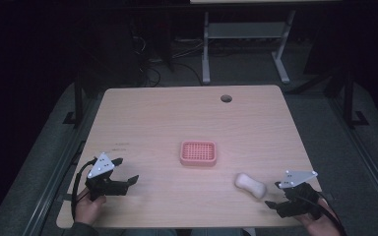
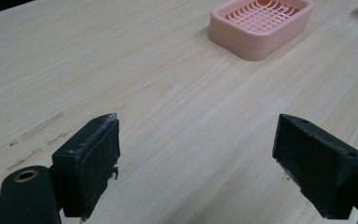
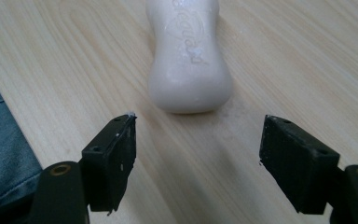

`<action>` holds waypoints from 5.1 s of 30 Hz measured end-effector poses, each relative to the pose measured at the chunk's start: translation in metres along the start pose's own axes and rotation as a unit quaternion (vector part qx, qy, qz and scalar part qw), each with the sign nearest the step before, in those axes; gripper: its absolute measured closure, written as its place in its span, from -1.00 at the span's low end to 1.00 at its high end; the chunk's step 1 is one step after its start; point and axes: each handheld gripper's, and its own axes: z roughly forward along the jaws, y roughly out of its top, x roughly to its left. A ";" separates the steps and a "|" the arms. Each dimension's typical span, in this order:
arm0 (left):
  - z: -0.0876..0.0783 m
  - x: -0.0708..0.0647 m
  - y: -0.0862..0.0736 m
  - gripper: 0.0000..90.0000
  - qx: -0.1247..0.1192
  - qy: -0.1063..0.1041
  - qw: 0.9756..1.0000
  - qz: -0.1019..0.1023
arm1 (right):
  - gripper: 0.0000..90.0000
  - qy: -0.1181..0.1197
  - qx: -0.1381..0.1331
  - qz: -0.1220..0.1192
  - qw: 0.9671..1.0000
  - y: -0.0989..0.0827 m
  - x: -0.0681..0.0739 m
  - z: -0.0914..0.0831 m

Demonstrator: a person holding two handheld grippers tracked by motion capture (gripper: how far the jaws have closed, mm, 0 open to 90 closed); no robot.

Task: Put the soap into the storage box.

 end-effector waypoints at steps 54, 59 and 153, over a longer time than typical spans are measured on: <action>0.001 0.000 0.000 -0.68 -0.002 0.000 1.000 -0.001 | -0.50 0.019 0.052 -0.042 0.998 0.068 0.007 0.036; 0.002 0.000 0.000 -0.68 -0.001 -0.001 1.000 0.001 | -0.37 0.018 0.060 -0.043 0.997 0.072 0.006 0.045; 0.004 -0.001 0.001 -0.68 0.003 -0.006 1.000 0.000 | 0.07 0.012 0.034 -0.043 0.998 0.064 0.007 0.045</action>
